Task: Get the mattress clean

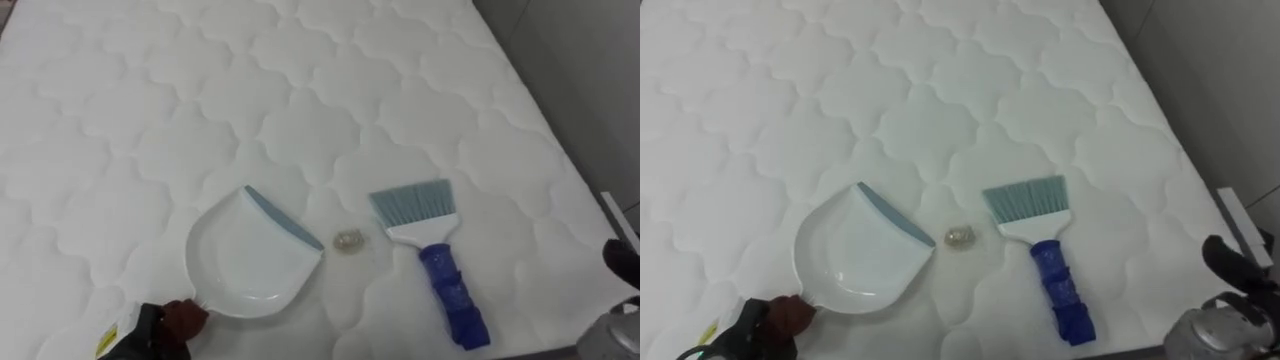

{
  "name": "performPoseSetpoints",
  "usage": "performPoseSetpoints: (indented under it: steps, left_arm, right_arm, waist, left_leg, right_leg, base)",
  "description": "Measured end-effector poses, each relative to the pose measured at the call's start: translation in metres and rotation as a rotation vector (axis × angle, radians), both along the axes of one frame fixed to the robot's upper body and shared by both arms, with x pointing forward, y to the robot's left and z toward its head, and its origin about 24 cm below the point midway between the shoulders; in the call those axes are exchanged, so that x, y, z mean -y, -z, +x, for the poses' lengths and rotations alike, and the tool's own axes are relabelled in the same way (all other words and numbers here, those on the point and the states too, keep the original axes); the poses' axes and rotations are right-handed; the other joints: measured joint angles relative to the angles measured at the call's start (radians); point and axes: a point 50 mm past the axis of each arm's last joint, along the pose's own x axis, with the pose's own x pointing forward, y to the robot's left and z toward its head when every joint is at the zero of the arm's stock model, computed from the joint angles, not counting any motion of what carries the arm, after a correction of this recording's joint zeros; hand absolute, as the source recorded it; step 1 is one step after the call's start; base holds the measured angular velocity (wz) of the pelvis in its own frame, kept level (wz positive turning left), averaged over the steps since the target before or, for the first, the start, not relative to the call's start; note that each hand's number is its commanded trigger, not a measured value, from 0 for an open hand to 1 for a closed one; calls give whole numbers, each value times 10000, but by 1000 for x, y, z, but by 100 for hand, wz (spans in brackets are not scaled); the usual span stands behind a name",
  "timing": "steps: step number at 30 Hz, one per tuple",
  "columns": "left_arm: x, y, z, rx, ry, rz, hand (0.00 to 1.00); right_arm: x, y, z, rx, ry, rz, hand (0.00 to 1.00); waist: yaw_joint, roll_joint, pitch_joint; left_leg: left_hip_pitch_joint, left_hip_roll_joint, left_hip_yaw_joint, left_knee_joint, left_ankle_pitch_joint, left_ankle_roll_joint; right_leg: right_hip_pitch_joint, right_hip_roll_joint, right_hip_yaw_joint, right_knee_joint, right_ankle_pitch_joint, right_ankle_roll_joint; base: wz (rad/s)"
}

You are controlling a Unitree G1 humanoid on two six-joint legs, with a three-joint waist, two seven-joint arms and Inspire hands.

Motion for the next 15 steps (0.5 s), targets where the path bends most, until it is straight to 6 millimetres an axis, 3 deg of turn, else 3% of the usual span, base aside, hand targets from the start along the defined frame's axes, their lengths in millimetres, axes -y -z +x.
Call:
performPoseSetpoints:
  steps: [7,10,13,15]
  left_arm:
    - [1,-3,9,44,127,-216,100]
    - [6,-4,17,106,329,-374,100]
    - [11,-8,32,203,734,-508,100]
    - [13,-10,38,280,895,-581,100]
  right_arm:
    - [-24,0,12,-671,-1885,-1556,0]
    - [-37,2,21,-875,-2878,-1950,0]
    - [-44,1,33,-894,-3380,-2017,0]
    - [-47,1,36,-900,-3534,-2036,0]
  waist:
    - [177,18,3]
    - [305,53,53]
    - [497,116,157]
    - [641,116,175]
  left_leg:
    - [-322,-5,80,33,1,0]
    - [-514,9,41,176,2,-1]
    - [-871,-21,39,250,2,-1]
    - [-1055,-34,39,325,2,-1]
  right_leg:
    - [-342,-11,50,35,38,-12]
    - [-470,-77,22,92,51,-8]
    - [-859,-171,-19,242,50,-8]
    - [-1075,-198,-21,318,50,-8]
  base:
    - [-2]
    - [0]
    - [6]
    - [3]
